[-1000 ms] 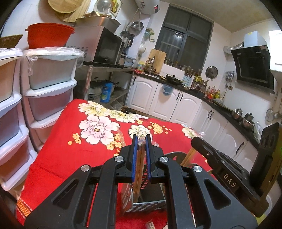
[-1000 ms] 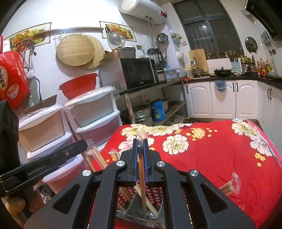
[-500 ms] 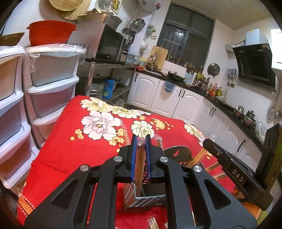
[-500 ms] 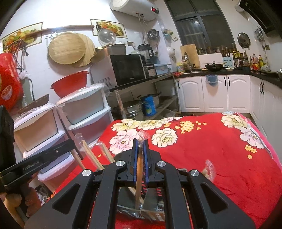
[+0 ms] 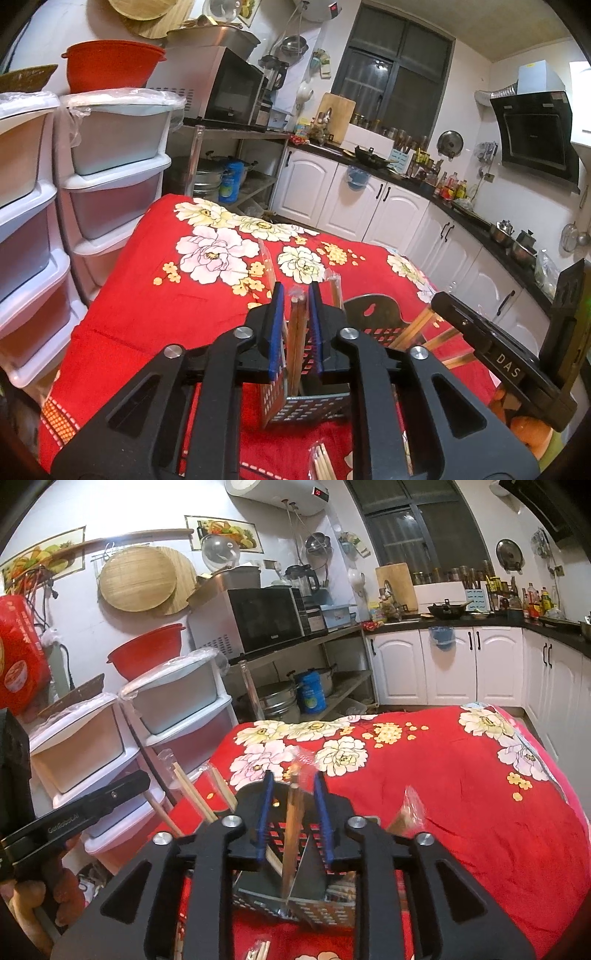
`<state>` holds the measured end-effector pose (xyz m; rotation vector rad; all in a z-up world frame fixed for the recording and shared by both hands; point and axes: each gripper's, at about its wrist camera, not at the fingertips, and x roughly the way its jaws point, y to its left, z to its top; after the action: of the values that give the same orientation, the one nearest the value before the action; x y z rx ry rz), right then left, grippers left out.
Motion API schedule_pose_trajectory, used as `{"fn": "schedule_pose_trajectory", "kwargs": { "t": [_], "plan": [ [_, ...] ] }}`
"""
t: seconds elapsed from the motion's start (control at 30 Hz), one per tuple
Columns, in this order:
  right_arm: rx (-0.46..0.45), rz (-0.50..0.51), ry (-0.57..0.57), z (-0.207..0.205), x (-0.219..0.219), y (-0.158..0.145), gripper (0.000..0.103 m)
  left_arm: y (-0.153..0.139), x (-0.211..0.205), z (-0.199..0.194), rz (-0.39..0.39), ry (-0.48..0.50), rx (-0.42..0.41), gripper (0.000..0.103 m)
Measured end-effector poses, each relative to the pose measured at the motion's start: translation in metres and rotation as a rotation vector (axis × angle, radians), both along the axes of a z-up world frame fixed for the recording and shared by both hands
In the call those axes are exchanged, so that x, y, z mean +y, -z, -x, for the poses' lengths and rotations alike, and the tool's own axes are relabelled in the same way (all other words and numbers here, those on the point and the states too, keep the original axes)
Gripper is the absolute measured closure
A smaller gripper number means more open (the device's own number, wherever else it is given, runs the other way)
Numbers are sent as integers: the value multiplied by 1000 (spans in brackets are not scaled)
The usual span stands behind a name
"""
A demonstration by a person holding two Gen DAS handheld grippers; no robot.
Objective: Organize utensils
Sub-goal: 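Open both tools to drop the chopsticks into the grey caddy, then move both open tools back over the chopstick packs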
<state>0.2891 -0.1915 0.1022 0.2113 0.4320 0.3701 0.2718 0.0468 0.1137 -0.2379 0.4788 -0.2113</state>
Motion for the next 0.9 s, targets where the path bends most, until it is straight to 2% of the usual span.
{"fn": "schedule_pose_trajectory", "kwargs": {
  "t": [0.63, 0.77, 0.83, 0.9],
  "plan": [
    [19, 1, 12, 29, -18, 4, 68, 0, 6, 28, 21, -29, 22, 53],
    [21, 8, 11, 36, -19, 4, 66, 2, 6, 36, 14, -26, 30, 49],
    [22, 11, 12, 40, -20, 4, 65, 4, 5, 39, 11, -23, 30, 39],
    [22, 14, 10, 44, -20, 5, 63, 6, 5, 42, 14, -20, 31, 37]
  ]
}}
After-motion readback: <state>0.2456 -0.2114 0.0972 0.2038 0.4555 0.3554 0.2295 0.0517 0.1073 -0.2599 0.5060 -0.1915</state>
